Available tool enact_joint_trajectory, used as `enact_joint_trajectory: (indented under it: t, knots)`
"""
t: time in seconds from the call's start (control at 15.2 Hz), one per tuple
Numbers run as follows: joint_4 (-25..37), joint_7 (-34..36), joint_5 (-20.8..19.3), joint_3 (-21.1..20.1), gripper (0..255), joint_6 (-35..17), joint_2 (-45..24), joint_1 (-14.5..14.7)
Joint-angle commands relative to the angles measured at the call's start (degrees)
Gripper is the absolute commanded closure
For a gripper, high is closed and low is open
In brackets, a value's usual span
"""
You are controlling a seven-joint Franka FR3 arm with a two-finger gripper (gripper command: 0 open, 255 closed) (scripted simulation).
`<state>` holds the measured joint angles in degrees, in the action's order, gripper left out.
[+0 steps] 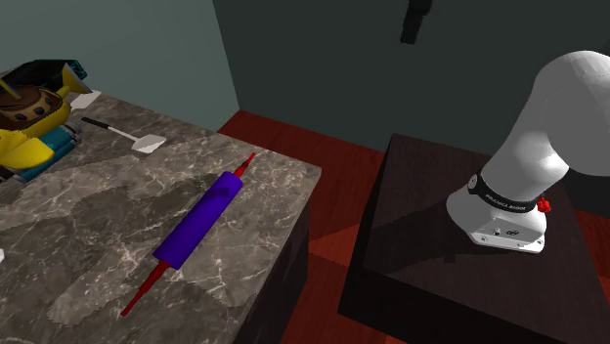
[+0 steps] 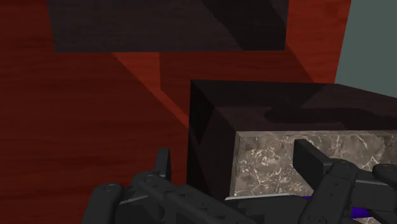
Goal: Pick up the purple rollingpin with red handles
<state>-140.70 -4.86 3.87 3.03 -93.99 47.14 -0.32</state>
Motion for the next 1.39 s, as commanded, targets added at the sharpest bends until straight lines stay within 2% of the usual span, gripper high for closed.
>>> enact_joint_trajectory:
  t: [0.0, 0.66, 1.32]
  knots:
    - [0.0, 0.0, 0.0, 0.0, 0, 0.0, 0.0, 0.0]
    - [9.2, -16.2, 0.2, 0.8, 0, -11.9, -23.0, 7.7]
    - [22.8, -30.6, 0.9, -1.7, 0, -17.4, -43.8, 13.5]
